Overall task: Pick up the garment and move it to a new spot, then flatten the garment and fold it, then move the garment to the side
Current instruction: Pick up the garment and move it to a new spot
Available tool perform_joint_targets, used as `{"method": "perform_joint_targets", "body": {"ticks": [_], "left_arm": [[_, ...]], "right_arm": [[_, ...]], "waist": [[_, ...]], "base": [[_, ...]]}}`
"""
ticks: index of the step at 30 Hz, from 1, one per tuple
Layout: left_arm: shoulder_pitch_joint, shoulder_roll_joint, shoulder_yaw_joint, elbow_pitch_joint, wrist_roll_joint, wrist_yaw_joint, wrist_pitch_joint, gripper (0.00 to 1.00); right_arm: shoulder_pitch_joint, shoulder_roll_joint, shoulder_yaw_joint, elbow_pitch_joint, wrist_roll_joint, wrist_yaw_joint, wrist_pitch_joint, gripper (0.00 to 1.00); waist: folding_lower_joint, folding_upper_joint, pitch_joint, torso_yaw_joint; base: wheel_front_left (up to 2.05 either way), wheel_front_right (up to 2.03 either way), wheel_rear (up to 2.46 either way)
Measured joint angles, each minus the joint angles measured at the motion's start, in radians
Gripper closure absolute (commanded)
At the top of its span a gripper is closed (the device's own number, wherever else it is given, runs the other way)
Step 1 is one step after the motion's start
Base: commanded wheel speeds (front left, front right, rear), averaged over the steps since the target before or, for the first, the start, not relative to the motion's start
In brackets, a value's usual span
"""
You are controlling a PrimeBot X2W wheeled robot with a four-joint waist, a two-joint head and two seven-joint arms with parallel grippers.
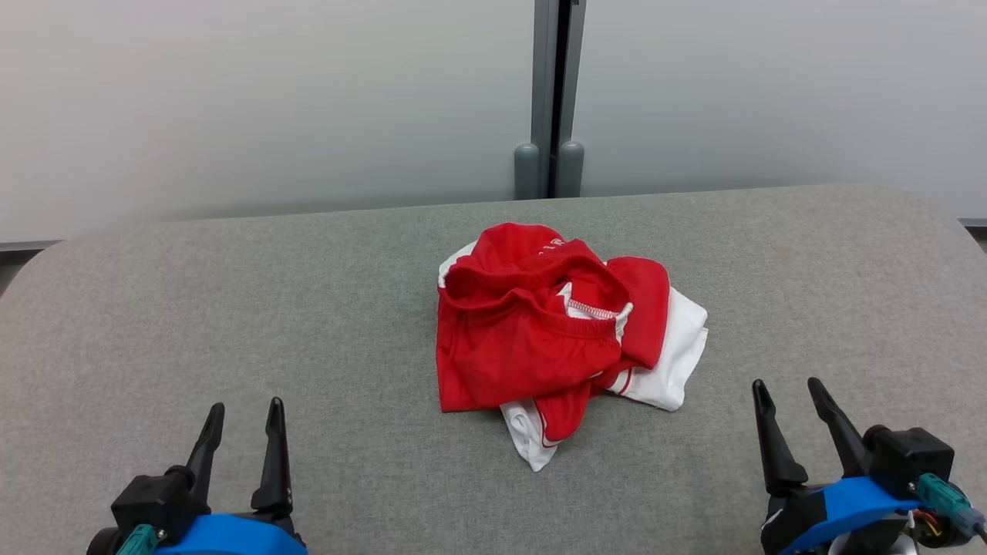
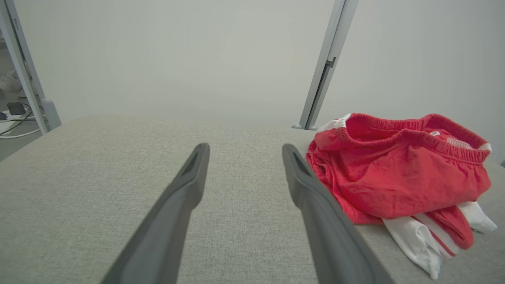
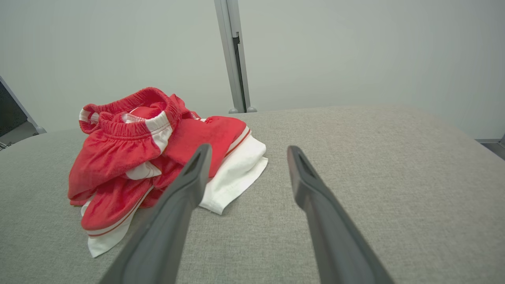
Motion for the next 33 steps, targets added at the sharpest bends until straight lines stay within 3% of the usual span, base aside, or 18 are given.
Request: {"method": "perform_joint_targets", "body": {"ticks": [11,18,23,33], "left_arm": [[-0.030,0.021,-0.030,-0.026,0.000,-0.012,0.060,0.00],[-0.189,0.028,-0.056,0.001,0.001,-0.060,0.131,0.00],[-0.336,0.030,-0.091,0.080,0.014,-0.094,0.216,0.00],[-0.503,-0.028,-0.093,0.299,-0.008,-0.075,0.303,0.00]], "right_arm": [[-0.003,0.000,0.016,0.007,0.005,0.000,-0.007,0.00],[-0.033,0.000,0.051,-0.007,0.014,0.000,-0.009,0.00],[-0.065,0.000,0.080,-0.011,0.024,0.000,-0.019,0.00],[-0.136,0.000,0.146,0.023,0.078,0.000,-0.069,0.00]], "waist": [[0.0000,0.0000,0.011,-0.020],[0.0002,0.0000,0.065,-0.064],[0.0002,0.0000,0.122,-0.111],[0.0004,0.0000,0.225,-0.222]], "base": [[0.00,0.00,0.00],[0.00,0.00,0.00],[0.00,0.00,0.00],[0.00,0.00,0.00]]}}
